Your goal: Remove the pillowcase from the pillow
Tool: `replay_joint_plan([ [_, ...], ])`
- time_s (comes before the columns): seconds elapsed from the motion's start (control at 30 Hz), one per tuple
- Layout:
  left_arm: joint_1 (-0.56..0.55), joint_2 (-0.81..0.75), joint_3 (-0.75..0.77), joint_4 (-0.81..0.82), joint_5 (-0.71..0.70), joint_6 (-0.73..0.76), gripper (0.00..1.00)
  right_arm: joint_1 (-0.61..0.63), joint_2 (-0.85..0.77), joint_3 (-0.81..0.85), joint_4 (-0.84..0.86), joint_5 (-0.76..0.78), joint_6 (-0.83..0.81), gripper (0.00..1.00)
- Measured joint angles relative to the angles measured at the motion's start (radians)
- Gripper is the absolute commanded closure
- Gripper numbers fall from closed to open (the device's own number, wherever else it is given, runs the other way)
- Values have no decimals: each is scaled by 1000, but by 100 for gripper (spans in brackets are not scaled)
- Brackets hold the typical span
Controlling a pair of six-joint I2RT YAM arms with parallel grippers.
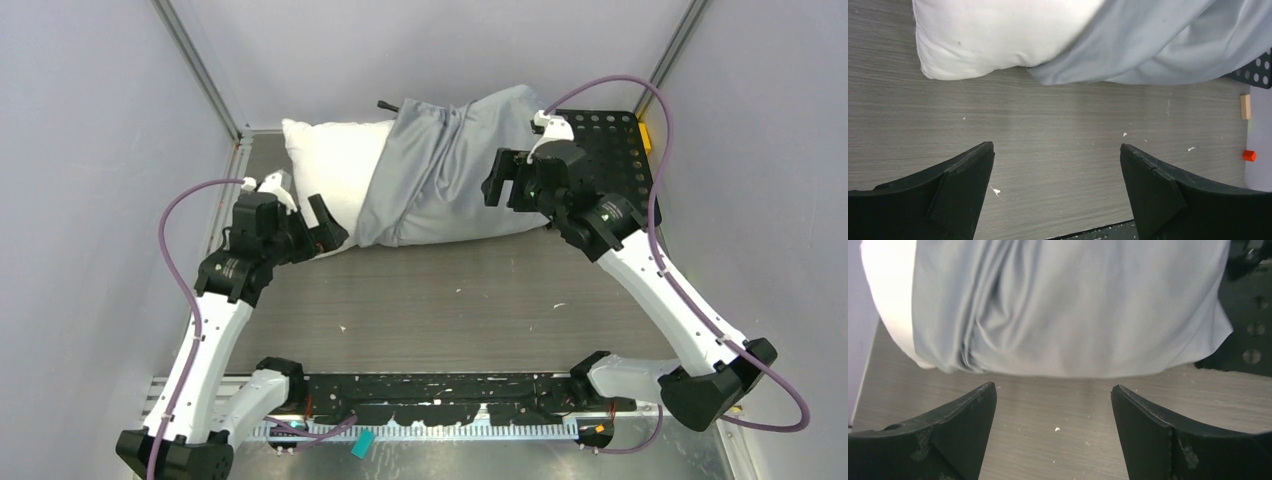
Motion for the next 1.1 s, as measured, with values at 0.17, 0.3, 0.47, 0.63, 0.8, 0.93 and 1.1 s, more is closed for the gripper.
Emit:
replay_joint_plan([
  [0.17, 0, 41, -27, 53, -27, -2, 0, 0, 12, -86, 26, -60, 24, 10],
  [0.3, 0, 49, -72, 100, -49, -17, 0, 0, 64, -119, 39, -109, 42, 10],
  [0.47, 0, 65, -82, 164, -69, -45, 0, 0, 174, -84, 55, -168, 68, 10],
  [0.63, 1, 128, -82, 238, -109, -58, 0, 22, 306, 16, 69, -203, 104, 10],
  [0.8, 28, 203, -122, 338, -155, -108, 0, 93, 451, 146, 58, -156, 116, 18],
  [0.93, 63, 256, -143, 386, -177, -145, 0, 126, 548, 225, 30, -104, 109, 62],
  [1.1, 105, 305, -143, 431, -194, -158, 0, 122, 547, 181, 17, -26, 95, 100],
])
